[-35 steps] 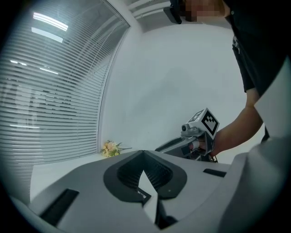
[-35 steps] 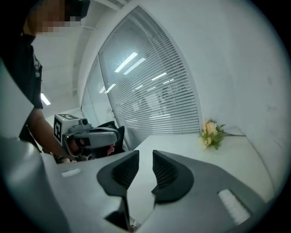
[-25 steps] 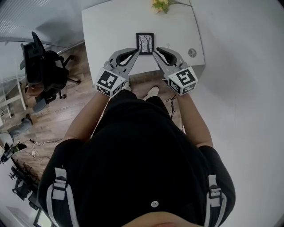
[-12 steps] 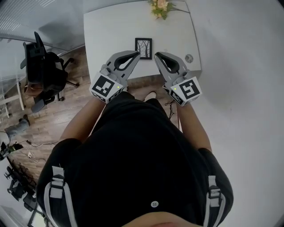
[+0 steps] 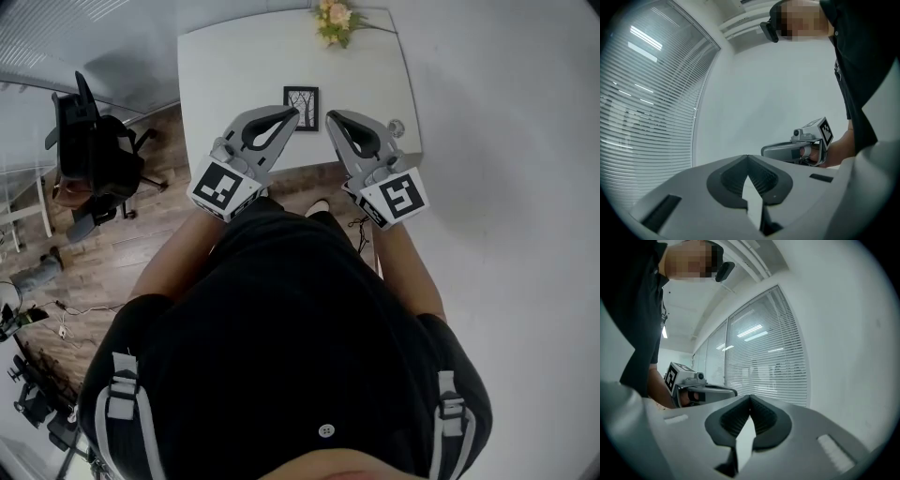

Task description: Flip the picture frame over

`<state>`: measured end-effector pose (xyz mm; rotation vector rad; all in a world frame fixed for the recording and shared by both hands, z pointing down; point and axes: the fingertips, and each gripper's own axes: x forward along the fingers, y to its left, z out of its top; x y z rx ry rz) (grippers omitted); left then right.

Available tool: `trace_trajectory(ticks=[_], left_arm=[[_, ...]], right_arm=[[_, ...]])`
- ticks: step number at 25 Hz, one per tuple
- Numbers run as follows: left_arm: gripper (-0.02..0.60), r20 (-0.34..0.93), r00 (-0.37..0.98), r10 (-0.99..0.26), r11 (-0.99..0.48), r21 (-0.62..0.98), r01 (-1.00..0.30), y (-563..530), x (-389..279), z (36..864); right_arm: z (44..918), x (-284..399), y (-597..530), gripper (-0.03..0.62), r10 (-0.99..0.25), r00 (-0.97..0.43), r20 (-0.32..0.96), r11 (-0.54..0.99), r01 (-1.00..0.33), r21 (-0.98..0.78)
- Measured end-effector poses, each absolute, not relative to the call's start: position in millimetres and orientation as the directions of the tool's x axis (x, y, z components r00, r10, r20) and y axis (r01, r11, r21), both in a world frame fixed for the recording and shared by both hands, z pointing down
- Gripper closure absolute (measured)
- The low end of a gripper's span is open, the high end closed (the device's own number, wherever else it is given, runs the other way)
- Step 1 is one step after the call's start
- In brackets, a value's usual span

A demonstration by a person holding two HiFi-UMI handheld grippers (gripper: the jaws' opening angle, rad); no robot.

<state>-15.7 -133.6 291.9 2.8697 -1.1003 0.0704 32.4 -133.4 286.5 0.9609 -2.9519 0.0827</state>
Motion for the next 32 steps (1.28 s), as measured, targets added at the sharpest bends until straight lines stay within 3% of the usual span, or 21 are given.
trace_trajectory(ticks=[32], left_arm=[[0.575,0.060,0.698,-0.714,-0.696,0.046,-0.716,-139.1,-20.6,286.4]], right_arm=[[279.3,37.5,-139.7,0.583,-0.582,-0.812,0.038,0.810,-0.583,-0.055]])
